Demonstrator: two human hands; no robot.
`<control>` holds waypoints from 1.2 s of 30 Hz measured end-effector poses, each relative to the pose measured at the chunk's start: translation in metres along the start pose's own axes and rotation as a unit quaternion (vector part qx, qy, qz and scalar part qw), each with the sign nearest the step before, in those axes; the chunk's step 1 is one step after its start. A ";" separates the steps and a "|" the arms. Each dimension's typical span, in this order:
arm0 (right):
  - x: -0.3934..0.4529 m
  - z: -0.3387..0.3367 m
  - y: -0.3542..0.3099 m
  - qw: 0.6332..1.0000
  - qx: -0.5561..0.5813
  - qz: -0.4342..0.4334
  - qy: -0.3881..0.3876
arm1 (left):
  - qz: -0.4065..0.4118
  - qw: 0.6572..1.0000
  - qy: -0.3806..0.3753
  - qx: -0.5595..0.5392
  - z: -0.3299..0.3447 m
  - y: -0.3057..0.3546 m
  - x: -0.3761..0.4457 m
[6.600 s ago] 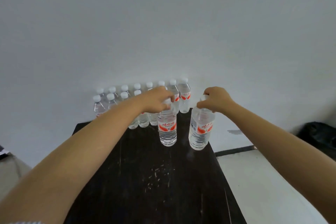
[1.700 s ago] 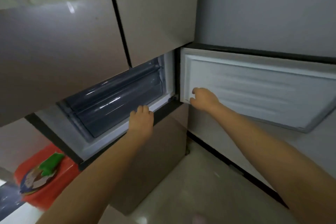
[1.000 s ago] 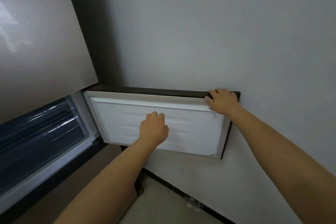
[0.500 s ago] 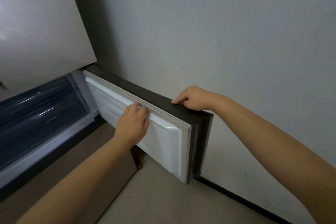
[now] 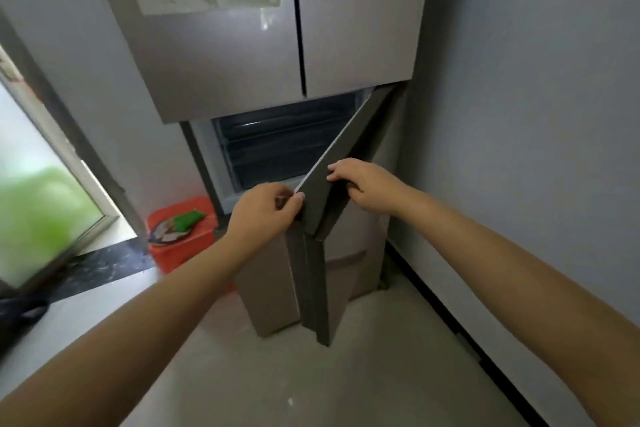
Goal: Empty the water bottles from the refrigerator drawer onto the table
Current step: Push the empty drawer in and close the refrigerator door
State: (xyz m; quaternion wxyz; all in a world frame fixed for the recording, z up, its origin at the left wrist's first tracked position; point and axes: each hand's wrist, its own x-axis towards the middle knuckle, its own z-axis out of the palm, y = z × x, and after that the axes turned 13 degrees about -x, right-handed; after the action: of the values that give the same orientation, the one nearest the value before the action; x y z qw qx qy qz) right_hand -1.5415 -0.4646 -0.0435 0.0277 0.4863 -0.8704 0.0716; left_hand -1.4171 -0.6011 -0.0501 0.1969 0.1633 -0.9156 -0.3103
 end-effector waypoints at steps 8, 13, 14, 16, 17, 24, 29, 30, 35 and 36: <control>0.114 0.036 -0.060 0.996 -0.047 -0.076 0.016 | -0.061 0.977 0.001 0.205 -0.044 -0.085 0.030; 0.192 0.046 -0.067 0.977 -0.160 -0.143 0.008 | -0.109 0.969 0.044 0.216 -0.065 -0.133 0.086; 0.206 0.048 -0.065 0.970 -0.186 -0.154 0.014 | -0.115 0.967 0.053 0.219 -0.067 -0.142 0.097; 0.229 0.054 -0.061 0.963 -0.214 -0.163 0.027 | -0.117 0.966 0.077 0.217 -0.070 -0.157 0.119; 0.242 0.059 -0.058 0.962 -0.217 -0.159 0.044 | -0.117 0.965 0.092 0.218 -0.071 -0.164 0.128; 0.319 0.070 -0.040 0.939 -0.245 -0.092 0.225 | -0.026 0.922 0.184 0.339 -0.075 -0.199 0.188; 0.346 0.096 -0.023 0.894 -0.282 -0.120 0.326 | 0.049 0.892 0.151 0.423 -0.080 -0.217 0.217; 0.350 0.097 -0.023 0.890 -0.285 -0.118 0.335 | 0.057 0.888 0.149 0.431 -0.082 -0.223 0.221; 0.357 0.099 -0.021 0.871 -0.308 -0.115 0.366 | 0.154 0.866 0.230 0.417 -0.094 -0.240 0.233; 0.357 0.100 -0.021 0.868 -0.310 -0.113 0.371 | 0.182 0.863 0.246 0.403 -0.097 -0.240 0.236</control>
State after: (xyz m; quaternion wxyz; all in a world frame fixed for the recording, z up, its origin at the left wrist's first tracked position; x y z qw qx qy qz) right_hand -1.7094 -0.7909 -0.0980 0.5059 0.4854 -0.7124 -0.0301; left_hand -1.5350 -0.9309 -0.0698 0.3857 0.1298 -0.8961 0.1771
